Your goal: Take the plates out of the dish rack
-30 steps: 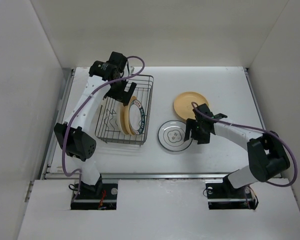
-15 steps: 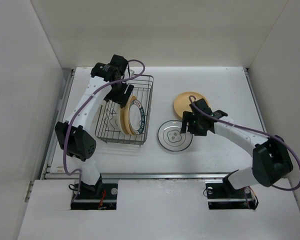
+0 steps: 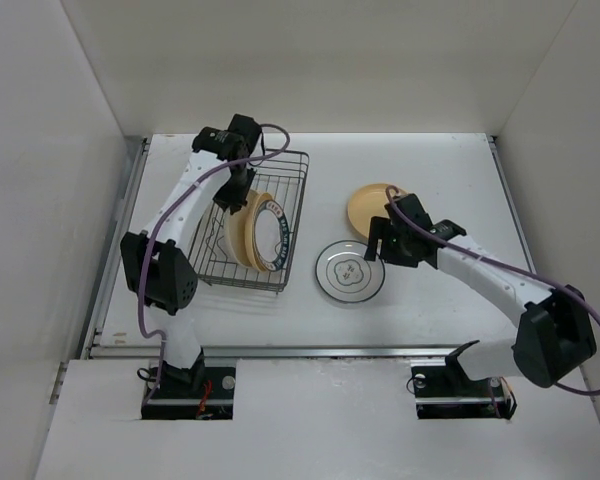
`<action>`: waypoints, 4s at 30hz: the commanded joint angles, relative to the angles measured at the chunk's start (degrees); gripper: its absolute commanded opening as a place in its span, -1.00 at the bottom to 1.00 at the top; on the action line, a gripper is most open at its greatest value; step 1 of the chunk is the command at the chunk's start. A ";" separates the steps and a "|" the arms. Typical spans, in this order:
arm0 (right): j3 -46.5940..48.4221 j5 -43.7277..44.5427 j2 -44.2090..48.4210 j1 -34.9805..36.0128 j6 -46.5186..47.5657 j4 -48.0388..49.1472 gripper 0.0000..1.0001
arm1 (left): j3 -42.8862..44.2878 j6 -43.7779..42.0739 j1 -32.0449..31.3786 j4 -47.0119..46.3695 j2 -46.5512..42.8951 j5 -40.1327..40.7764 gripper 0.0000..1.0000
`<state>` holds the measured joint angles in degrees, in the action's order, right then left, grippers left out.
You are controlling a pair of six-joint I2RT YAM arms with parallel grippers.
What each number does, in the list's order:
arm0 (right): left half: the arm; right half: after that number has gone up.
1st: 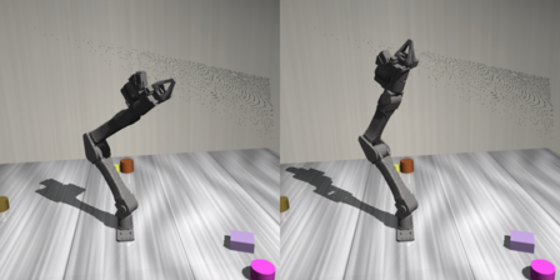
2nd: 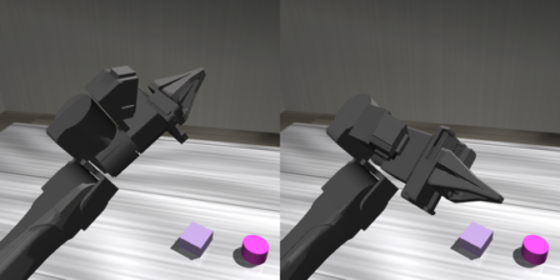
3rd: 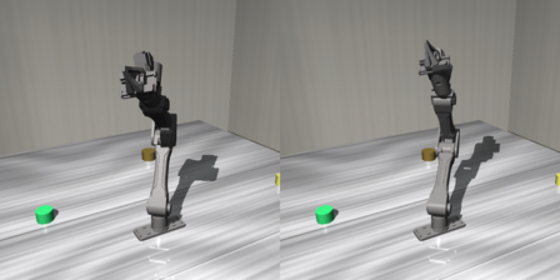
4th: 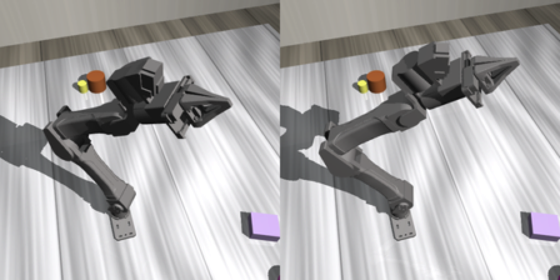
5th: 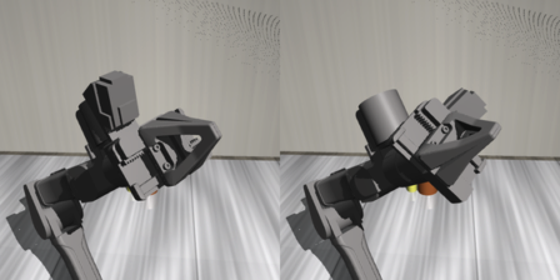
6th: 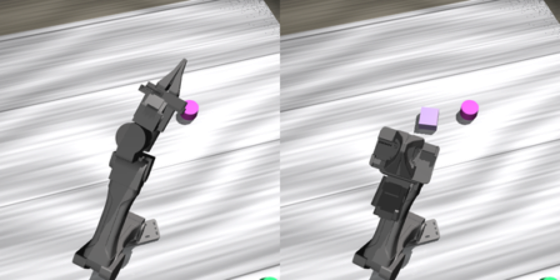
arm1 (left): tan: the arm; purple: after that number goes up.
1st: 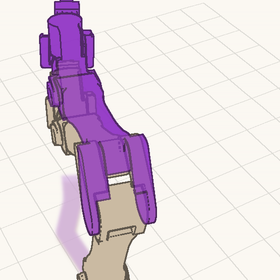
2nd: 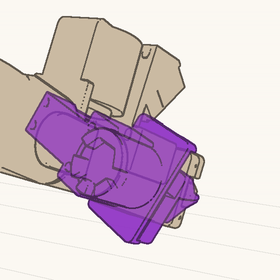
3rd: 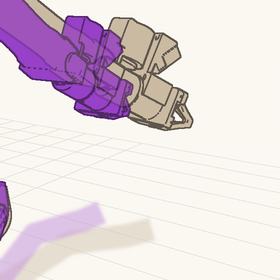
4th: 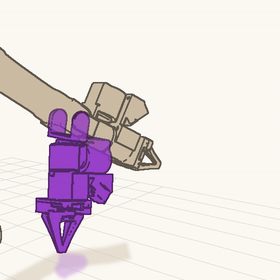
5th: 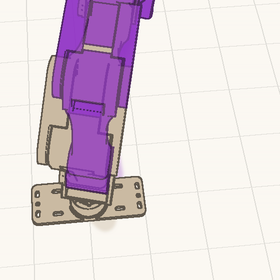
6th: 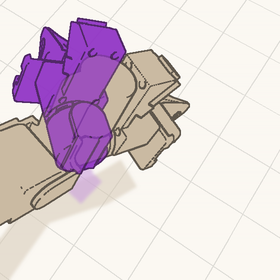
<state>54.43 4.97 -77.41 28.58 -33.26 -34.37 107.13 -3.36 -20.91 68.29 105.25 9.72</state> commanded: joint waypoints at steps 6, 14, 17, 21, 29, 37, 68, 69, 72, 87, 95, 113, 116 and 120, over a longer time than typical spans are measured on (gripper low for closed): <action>6.64 4.16 2.78 0.87 0.74 -2.36 0.60 | 16.52 2.48 -0.28 -3.25 -3.47 6.71 -1.00; 8.41 -1.79 7.18 0.87 4.51 2.80 0.60 | 18.90 -0.78 -3.44 -11.68 -7.25 17.88 -1.00; 8.41 -10.31 8.94 0.87 5.31 10.62 0.74 | 16.72 -0.25 -3.44 -18.35 -10.76 18.59 -1.00; 10.25 -16.83 8.07 0.87 2.76 20.73 0.88 | 20.91 3.00 -3.44 -20.66 -12.70 15.95 -1.00; 18.51 -19.74 -0.28 0.87 -1.02 28.65 0.88 | 23.13 7.74 -3.44 -16.96 -8.75 -13.92 -1.00; 19.05 -17.28 -4.86 -1.59 -3.92 29.17 0.86 | 13.54 13.81 1.57 -21.36 -8.22 -45.31 -1.00; 9.29 10.23 -4.77 -13.54 -17.81 12.40 -1.00 | 7.65 -6.05 -10.91 -2.64 -1.28 14.36 1.00; 9.29 10.23 -5.82 -13.55 -17.81 12.40 -1.00 | 7.04 -6.57 -10.91 -3.16 -1.28 14.89 1.00; 8.67 8.92 -7.31 -14.60 -16.32 14.51 -1.00 | 7.04 -7.19 -10.91 -3.17 -0.05 15.68 1.00; 12.27 16.38 -14.97 -15.13 -11.57 5.63 0.72 | 7.57 -7.72 -10.91 -3.25 -0.05 14.81 1.00; 10.52 12.35 -14.35 -15.13 -11.57 8.09 0.72 | 8.09 -7.20 -10.91 -1.41 2.41 13.49 0.89; 6.65 10.76 -9.69 -15.13 -10.51 10.29 0.72 | 14.67 -4.82 -10.38 3.24 6.11 11.45 -1.00; 7.26 10.14 -9.08 -15.13 -9.99 10.29 0.70 | 20.91 -4.82 -10.90 4.04 6.63 15.75 -1.00; 8.41 10.14 -7.24 -15.13 -9.46 10.29 0.70 | 24.18 -8.59 -13.97 0.54 5.32 26.44 -1.00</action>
<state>61.01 15.33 -87.81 13.76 -43.88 -26.17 126.21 -9.41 -32.62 71.99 113.75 26.11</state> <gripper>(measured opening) 0.852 0.076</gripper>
